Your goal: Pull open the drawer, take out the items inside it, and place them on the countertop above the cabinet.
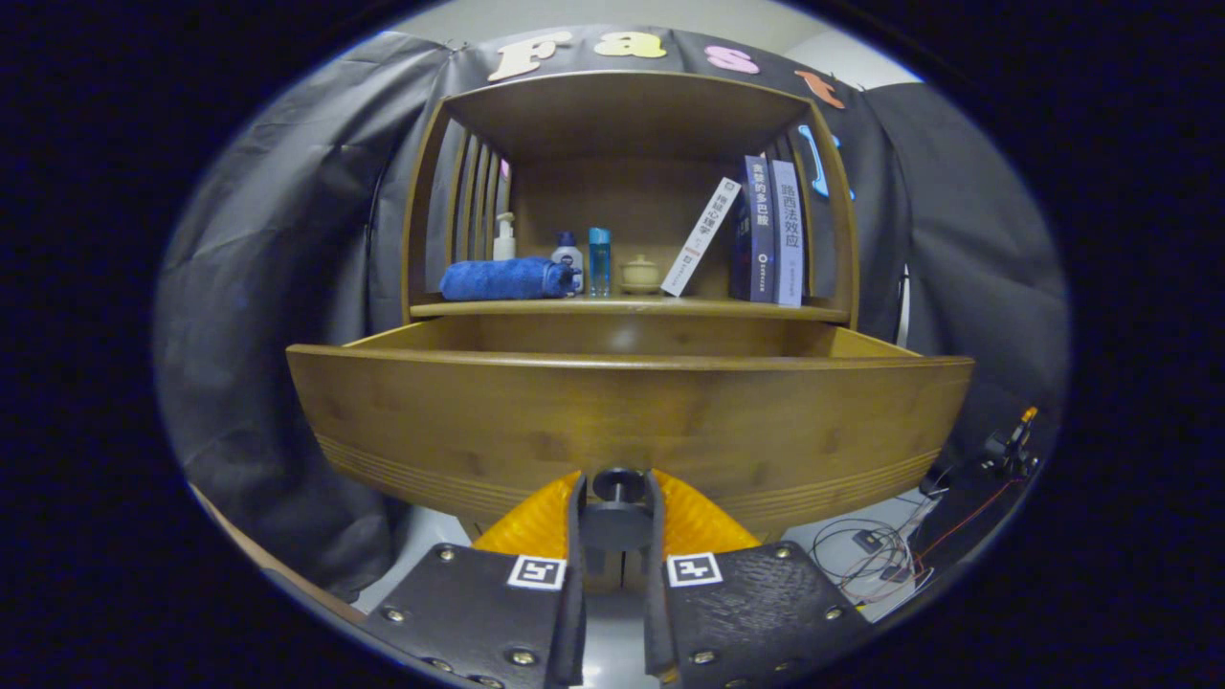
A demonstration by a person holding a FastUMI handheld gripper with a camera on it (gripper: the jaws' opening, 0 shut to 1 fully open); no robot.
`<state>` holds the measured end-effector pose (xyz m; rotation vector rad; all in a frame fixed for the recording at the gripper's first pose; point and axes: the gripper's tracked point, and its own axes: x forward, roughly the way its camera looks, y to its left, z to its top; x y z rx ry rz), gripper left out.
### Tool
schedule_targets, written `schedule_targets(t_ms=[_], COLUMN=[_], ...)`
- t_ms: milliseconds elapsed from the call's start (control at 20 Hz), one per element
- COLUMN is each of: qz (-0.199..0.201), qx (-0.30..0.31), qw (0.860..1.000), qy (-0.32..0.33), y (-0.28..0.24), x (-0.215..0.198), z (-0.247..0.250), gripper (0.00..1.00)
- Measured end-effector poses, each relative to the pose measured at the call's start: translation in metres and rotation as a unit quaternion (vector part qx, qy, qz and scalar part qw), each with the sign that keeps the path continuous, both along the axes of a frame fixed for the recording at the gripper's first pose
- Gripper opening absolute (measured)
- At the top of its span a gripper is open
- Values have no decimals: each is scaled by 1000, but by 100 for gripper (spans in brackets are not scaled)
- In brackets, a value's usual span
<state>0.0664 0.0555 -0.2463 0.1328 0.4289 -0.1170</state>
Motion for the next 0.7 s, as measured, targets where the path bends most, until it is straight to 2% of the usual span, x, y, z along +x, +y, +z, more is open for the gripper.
schedule_targets(t_ms=[350, 650, 700], qz=[3, 17, 20], qx=[9, -18, -12], qw=[1000, 1000, 1000], qy=[0, -4, -6], y=[0, 2, 3], x=[-4, -5, -8], z=[4, 8, 10], gripper=[24, 24, 30])
